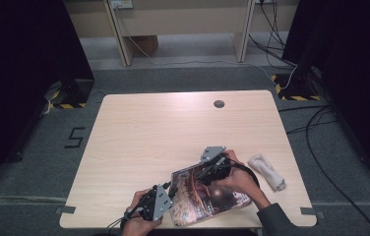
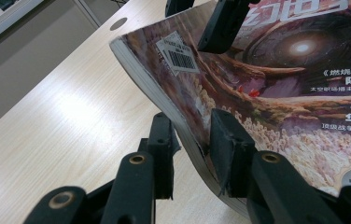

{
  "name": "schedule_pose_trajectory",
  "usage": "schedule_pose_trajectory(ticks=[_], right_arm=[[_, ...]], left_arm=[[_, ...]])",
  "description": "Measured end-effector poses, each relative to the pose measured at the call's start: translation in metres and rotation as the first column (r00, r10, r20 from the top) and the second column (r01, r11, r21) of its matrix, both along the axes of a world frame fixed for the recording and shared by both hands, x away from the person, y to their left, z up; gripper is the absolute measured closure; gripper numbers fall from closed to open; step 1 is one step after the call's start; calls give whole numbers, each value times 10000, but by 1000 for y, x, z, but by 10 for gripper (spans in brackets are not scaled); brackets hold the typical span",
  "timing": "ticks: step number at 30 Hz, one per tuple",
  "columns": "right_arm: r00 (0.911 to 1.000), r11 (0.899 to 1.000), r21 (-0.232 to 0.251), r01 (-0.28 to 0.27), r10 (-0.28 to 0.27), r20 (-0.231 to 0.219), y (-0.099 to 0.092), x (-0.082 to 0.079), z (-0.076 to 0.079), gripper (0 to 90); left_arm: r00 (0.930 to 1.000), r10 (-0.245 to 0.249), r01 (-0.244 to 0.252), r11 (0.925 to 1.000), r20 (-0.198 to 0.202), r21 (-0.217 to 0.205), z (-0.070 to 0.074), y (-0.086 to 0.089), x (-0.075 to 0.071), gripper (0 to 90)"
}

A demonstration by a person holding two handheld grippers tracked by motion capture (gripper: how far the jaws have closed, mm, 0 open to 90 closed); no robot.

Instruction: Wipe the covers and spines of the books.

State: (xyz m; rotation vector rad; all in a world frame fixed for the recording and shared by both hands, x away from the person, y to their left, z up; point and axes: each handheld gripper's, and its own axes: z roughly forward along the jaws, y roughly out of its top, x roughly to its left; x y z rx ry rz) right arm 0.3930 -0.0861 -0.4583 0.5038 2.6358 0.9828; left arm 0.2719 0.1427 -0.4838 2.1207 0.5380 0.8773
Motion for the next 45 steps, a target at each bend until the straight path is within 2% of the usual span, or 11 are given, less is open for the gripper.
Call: schedule_pose_trajectory(ticks=[5,10,13,18,21,27,30,33,38,42,45], right_arm=[[9996,9997,-148,-211,214,204,-5,-2,3,391],[9982,9980,-342,-535,544,260,-17,-7,11,502],[9968,9960,-404,-799,801,29,-23,-10,14,546],[9914,9887,-725,-1311,1310,-69,-28,-14,15,608],[9880,9854,-763,-1523,1498,-368,-27,-16,16,610],[9750,9669,-1335,-2174,2088,-754,-22,-21,16,635],[9734,9656,-1353,-2222,2118,-873,-18,-19,14,655],[9675,9606,-1343,-2434,2308,-1030,-12,-14,9,684],[9550,9452,-1542,-2879,2713,-1197,0,-9,3,715],[9591,9468,-1645,-2766,2613,-1091,2,-12,5,735],[9651,9450,-1973,-2607,2504,-762,6,-18,11,778]], left_arm=[[10000,-22,23,9998,-28,208,-1,0,1,716],[10000,39,-37,9998,-82,194,-2,-1,2,736],[9999,111,-108,9996,-132,256,-2,0,3,740],[9994,259,-253,9993,-214,278,-3,1,6,740],[9994,294,-289,9992,-169,288,-2,2,8,741],[9996,289,-289,9992,-24,276,-1,4,10,740],[9996,266,-266,9992,6,304,-1,4,10,737],[9997,245,-246,9992,18,308,0,4,11,738],[9997,249,-250,9990,43,371,-1,4,11,739],[9988,456,-459,9987,149,236,0,4,12,733],[9985,534,-536,9984,78,182,0,6,15,721]])
